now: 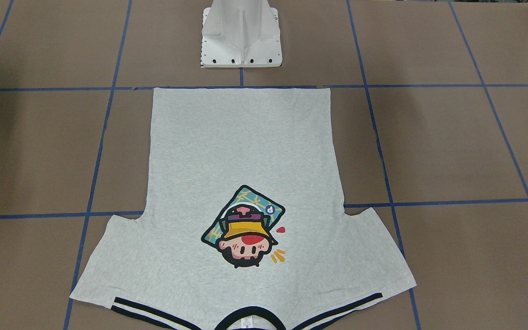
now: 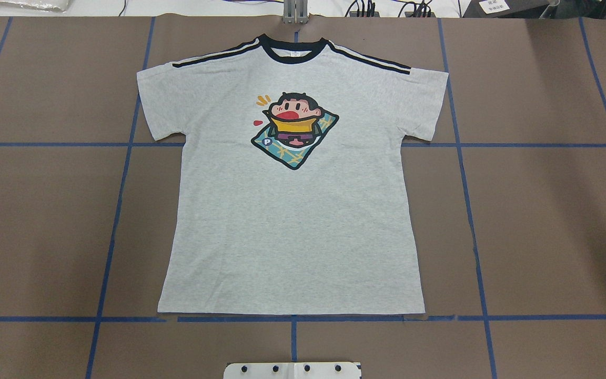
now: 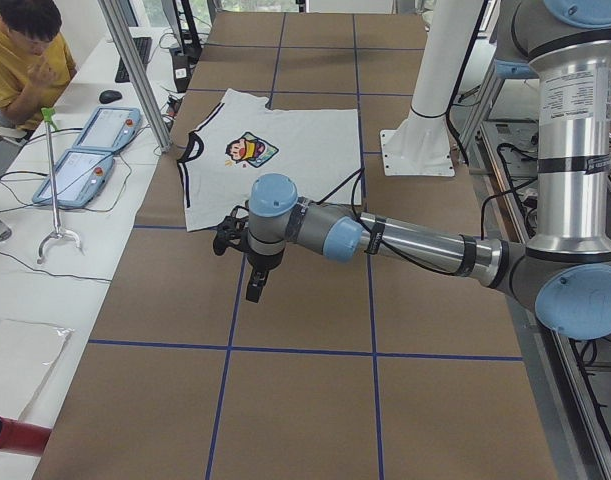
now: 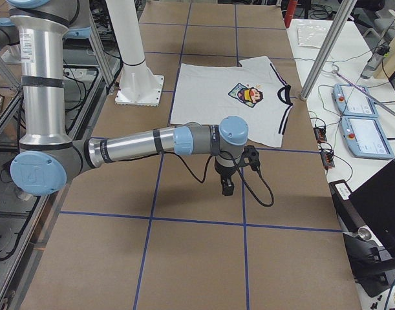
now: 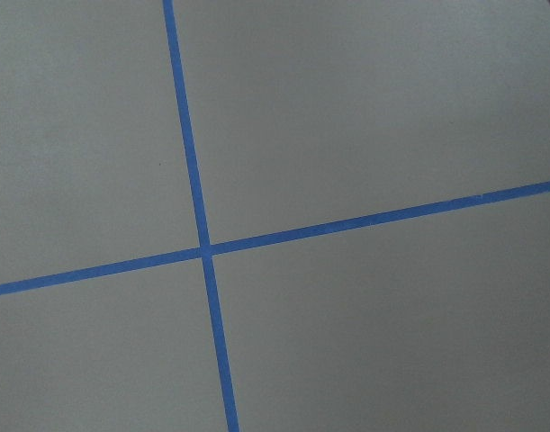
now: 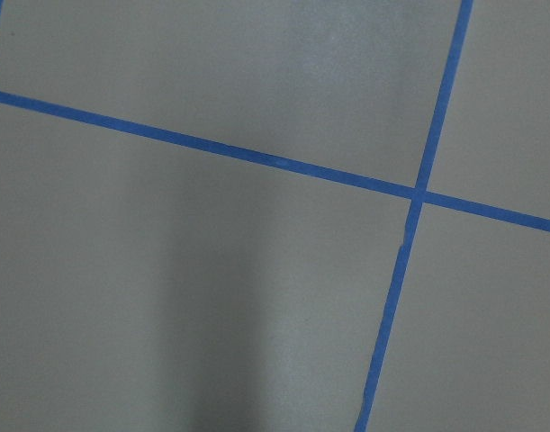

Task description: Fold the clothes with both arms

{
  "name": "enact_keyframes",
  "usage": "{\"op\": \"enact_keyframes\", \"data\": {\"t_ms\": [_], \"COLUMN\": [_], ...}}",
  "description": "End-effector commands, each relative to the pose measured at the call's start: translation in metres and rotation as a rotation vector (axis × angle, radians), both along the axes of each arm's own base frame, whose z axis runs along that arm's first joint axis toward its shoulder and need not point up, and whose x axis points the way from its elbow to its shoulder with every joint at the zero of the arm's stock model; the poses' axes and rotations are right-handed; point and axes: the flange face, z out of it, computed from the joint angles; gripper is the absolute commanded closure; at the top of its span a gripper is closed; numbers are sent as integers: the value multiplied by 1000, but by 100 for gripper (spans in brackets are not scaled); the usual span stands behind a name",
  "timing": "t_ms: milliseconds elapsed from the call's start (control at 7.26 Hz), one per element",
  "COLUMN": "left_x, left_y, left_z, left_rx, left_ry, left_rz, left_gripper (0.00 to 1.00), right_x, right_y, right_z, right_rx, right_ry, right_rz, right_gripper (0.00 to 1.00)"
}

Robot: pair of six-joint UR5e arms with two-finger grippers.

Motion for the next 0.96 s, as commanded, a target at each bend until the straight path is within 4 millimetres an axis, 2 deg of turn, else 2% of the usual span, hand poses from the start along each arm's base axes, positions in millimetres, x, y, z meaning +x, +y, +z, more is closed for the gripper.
{"op": "enact_keyframes", "data": {"t_ms": [0,138,276,413,551,689,827], "left_x": [1,1,2,2,3,3,4], "left_y": [1,2,2,2,1,2,1], "left_z": [1,-10,-10,-13,-17,-16,-23], "left_rx": [3,22,28,32,42,42,66], "left_ry": [4,8,8,11,11,17,22], "left_rz": [3,4,5,5,7,12,11], "left_gripper": [0,0,0,0,0,0,0], "right_x": [-25,-47,-74,-102,-137,-183,-218], "right_y": [-3,-5,-12,-36,-80,-109,-141], "right_z": [-7,-8,-9,-15,-31,-48,-57], "right_rx": [-12,-26,-29,-23,-41,-39,-5], "right_ry": [-21,-29,-36,-57,-51,-30,-21], "right_rz": [-8,-3,0,32,127,187,225], "right_gripper": [0,0,0,0,0,0,0]}}
